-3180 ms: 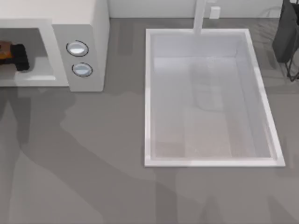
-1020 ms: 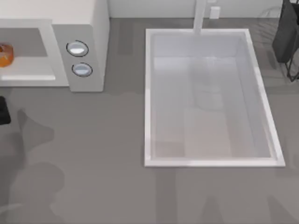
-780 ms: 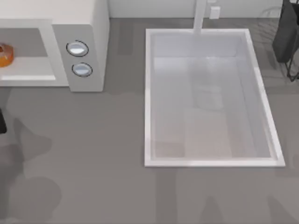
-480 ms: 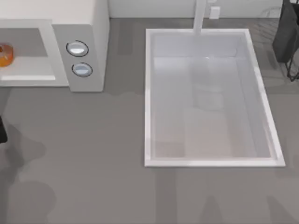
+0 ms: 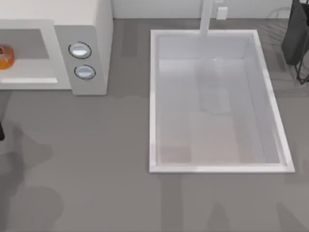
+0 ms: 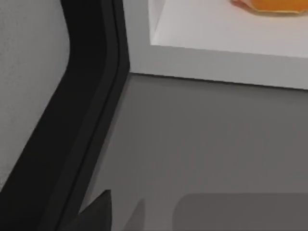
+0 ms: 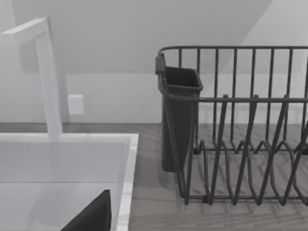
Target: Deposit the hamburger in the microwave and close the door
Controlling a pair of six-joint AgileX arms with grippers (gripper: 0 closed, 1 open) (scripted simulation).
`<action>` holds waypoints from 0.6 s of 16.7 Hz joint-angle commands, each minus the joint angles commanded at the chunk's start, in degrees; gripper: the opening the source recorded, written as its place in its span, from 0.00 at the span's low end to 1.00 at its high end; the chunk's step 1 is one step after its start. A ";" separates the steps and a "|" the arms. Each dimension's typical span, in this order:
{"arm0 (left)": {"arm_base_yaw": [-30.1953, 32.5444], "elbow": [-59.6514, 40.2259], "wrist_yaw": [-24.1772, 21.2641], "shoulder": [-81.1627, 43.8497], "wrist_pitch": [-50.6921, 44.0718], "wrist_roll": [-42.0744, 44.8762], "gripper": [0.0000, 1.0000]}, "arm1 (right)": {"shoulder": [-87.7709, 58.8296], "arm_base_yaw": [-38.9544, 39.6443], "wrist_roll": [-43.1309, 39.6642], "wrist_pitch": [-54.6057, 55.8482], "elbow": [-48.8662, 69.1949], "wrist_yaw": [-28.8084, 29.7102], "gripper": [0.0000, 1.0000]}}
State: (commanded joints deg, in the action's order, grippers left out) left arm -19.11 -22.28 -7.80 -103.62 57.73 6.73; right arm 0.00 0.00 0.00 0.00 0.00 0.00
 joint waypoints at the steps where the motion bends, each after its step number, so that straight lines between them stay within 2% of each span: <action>1: -0.22 -0.49 -0.05 1.02 -1.82 0.54 1.00 | 0.00 0.00 0.00 0.00 0.00 0.00 1.00; 10: -0.65 -1.83 -0.14 11.73 -27.31 1.52 1.00 | 0.00 0.00 0.00 0.00 0.00 0.00 1.00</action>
State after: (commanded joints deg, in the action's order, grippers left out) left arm -19.76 -24.11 -7.94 -91.89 30.42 8.25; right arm 0.00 0.00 0.00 0.00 0.00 0.00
